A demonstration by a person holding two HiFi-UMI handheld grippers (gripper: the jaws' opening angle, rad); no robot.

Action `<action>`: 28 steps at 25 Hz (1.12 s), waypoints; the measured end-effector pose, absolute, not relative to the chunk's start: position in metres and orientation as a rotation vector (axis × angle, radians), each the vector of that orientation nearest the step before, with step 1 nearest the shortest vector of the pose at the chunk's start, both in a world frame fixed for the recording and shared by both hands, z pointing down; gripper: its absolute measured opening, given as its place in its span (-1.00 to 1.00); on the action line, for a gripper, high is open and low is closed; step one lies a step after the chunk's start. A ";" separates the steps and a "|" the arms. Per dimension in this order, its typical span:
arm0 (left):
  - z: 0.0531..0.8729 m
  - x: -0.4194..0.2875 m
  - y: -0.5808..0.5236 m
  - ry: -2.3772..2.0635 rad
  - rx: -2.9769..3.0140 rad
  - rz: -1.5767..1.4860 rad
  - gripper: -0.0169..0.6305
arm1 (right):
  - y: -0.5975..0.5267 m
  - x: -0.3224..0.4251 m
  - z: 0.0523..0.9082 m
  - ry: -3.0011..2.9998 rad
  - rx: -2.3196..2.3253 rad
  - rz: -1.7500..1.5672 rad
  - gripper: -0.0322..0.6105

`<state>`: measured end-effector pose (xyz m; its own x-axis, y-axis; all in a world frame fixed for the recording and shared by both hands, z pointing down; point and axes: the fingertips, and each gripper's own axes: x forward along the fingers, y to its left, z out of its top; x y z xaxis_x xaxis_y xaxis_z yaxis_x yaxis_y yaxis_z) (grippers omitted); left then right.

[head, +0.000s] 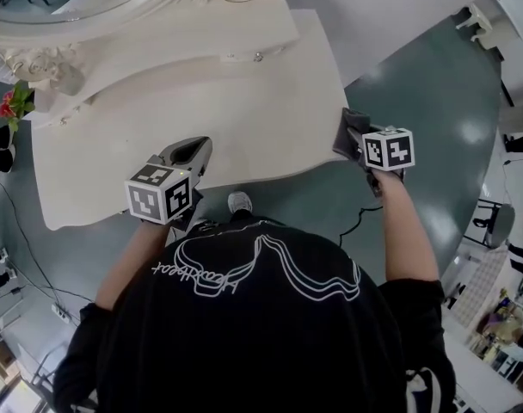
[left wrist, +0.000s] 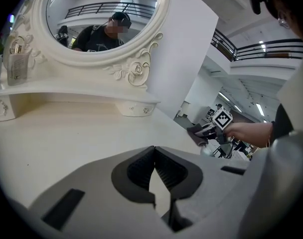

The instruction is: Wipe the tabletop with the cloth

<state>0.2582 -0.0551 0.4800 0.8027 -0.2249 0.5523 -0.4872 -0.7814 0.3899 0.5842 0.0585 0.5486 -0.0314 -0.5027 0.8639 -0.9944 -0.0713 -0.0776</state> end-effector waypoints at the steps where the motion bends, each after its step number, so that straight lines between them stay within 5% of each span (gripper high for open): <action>1: 0.479 0.256 -0.056 -0.531 2.461 0.662 -0.94 | 0.060 0.590 0.548 -1.565 1.647 1.009 -0.62; 10: 0.459 0.221 -0.068 -0.598 2.465 0.592 -0.94 | 0.035 0.569 0.495 -1.672 1.812 0.810 -0.62; 28: 0.318 0.101 -0.029 -0.626 2.606 0.267 -0.94 | 0.005 0.246 0.311 -2.623 1.600 0.447 -0.62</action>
